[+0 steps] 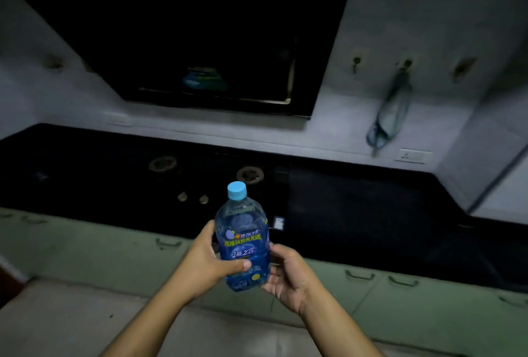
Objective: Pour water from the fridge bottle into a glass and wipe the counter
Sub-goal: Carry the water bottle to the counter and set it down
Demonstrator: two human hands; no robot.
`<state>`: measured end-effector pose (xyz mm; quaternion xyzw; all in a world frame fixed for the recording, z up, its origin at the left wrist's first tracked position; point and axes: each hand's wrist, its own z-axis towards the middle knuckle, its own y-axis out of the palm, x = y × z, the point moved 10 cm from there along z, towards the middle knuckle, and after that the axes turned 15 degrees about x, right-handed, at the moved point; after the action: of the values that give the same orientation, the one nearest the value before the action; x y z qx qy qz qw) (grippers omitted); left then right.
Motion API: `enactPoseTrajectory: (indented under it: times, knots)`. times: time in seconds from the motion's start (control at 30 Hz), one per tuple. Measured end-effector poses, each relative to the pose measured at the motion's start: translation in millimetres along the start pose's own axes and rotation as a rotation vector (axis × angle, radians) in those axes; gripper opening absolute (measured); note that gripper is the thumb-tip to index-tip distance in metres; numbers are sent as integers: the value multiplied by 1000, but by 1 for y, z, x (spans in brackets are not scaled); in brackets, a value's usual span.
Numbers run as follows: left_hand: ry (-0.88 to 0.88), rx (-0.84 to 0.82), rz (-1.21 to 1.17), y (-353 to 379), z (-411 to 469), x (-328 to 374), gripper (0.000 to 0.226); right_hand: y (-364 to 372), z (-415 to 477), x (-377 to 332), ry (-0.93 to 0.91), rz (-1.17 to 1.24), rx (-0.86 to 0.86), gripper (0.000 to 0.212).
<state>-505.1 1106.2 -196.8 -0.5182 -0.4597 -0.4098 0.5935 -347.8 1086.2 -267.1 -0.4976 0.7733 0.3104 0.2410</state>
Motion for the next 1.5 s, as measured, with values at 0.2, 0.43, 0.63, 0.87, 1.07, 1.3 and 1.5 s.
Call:
enactPoseTrajectory:
  times: [0.2, 0.43, 0.63, 0.87, 1.07, 1.3, 1.5]
  knots:
    - [20, -215, -27, 91, 73, 15, 76, -55, 51, -61, -56, 144, 126, 30]
    - [6, -313, -55, 209, 136, 21, 78, -135, 112, -127, -64, 223, 196, 31]
    - [-22, -287, -80, 317, 183, 30, 83, -213, 173, -199, -50, 194, 213, 33]
    - [-21, -242, -55, 420, 235, 30, 88, -284, 233, -270, -12, 105, 259, 28]
    - [-3, -235, -6, 477, 273, 21, 76, -315, 281, -306, -17, 120, 308, 24]
    - [13, -322, 70, 531, 316, -2, 76, -340, 330, -326, -6, 171, 437, 24]
    - [-22, -400, 170, 574, 342, -41, 80, -357, 362, -342, 15, 181, 478, 24]
